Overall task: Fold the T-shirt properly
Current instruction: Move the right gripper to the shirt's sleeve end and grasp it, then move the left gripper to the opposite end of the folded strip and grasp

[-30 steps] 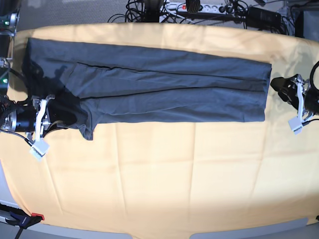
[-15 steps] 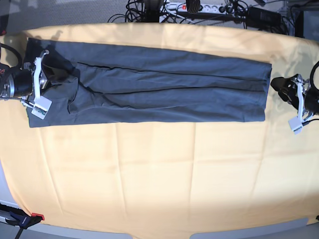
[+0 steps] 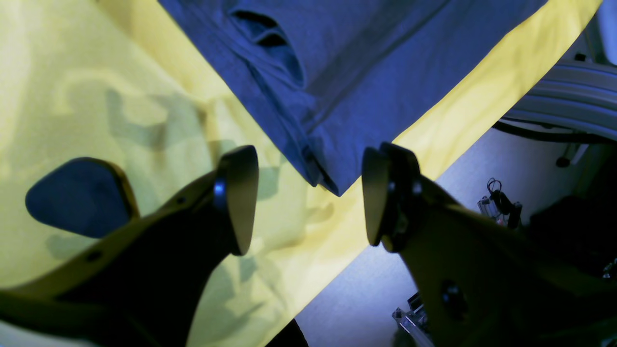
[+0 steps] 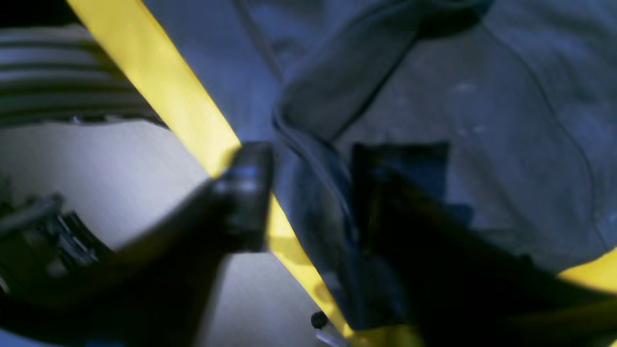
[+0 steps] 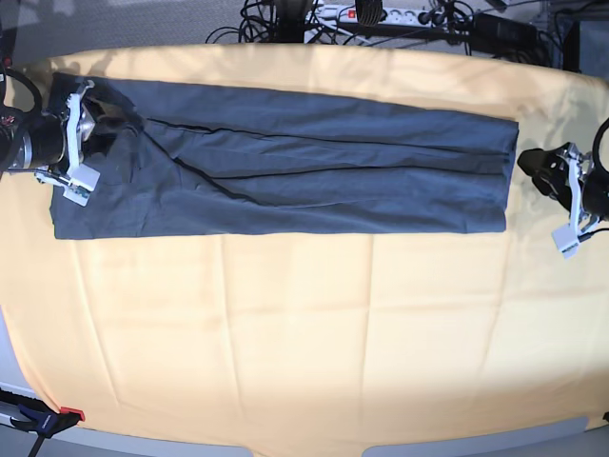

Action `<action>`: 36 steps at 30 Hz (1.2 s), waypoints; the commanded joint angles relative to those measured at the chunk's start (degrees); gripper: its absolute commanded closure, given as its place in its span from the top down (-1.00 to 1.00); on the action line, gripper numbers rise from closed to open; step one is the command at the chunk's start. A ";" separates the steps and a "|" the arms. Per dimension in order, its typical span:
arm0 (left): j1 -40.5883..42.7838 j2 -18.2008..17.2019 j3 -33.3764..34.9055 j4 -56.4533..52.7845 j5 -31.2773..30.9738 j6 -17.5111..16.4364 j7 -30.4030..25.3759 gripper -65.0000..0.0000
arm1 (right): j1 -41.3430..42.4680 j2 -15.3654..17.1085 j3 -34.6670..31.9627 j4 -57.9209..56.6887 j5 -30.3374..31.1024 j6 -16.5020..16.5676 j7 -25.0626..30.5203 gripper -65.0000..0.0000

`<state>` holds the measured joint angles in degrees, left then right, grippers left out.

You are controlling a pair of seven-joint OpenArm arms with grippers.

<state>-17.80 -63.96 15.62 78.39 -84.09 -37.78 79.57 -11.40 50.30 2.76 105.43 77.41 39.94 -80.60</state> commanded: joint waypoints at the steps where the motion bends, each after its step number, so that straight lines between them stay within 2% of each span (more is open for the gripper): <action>1: -1.27 -1.88 -2.01 0.46 -0.91 -0.42 0.17 0.06 | 0.79 1.33 0.92 0.61 1.68 0.06 0.60 0.16; 5: -1.25 -1.90 -7.63 0.46 -0.91 -0.52 0.17 0.06 | 0.79 1.31 3.82 0.61 7.59 0.06 0.60 0.21; 9: -1.18 -1.90 -15.15 0.46 -0.91 1.42 0.17 0.06 | 0.79 0.61 12.57 0.61 7.59 0.06 0.60 0.18; 10: -1.01 -1.88 -17.11 0.46 -0.91 1.88 0.17 0.06 | 0.79 -0.09 15.47 0.61 7.59 0.06 0.60 0.09; 11: -0.81 -1.81 -19.08 0.33 -0.91 2.08 0.20 0.06 | 0.79 -1.03 18.47 0.61 7.59 0.06 0.60 -0.11; 14: -0.04 -1.64 -24.55 -0.17 -0.91 2.10 -0.02 0.06 | 0.76 -4.87 25.99 0.61 7.59 0.06 0.60 -1.00; 17: 0.02 -0.68 -29.14 -0.96 -0.91 3.34 0.00 0.06 | 0.74 -9.66 29.62 0.59 7.59 0.06 0.60 -1.00; 24: 3.50 4.48 -36.09 -8.39 -0.91 3.98 0.31 0.06 | -1.81 -21.09 29.11 0.59 7.59 0.06 0.60 -1.00; 25: 4.55 5.18 -36.87 -9.70 -0.91 3.98 0.31 0.06 | -2.12 -22.23 29.11 0.55 5.51 0.06 1.20 -1.00; 29: 8.44 8.33 -40.26 -14.19 -0.91 3.98 0.20 0.06 | -3.61 -26.03 29.11 0.20 -8.31 0.06 11.37 -1.00; 36: 13.44 13.88 -41.20 -15.54 -0.91 3.96 -0.02 0.06 | -6.60 -31.17 29.09 0.17 -22.01 0.06 19.23 -1.00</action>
<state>-3.42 -48.14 -24.88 62.08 -83.57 -33.63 79.96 -18.44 18.06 31.38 104.84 54.33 39.72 -62.33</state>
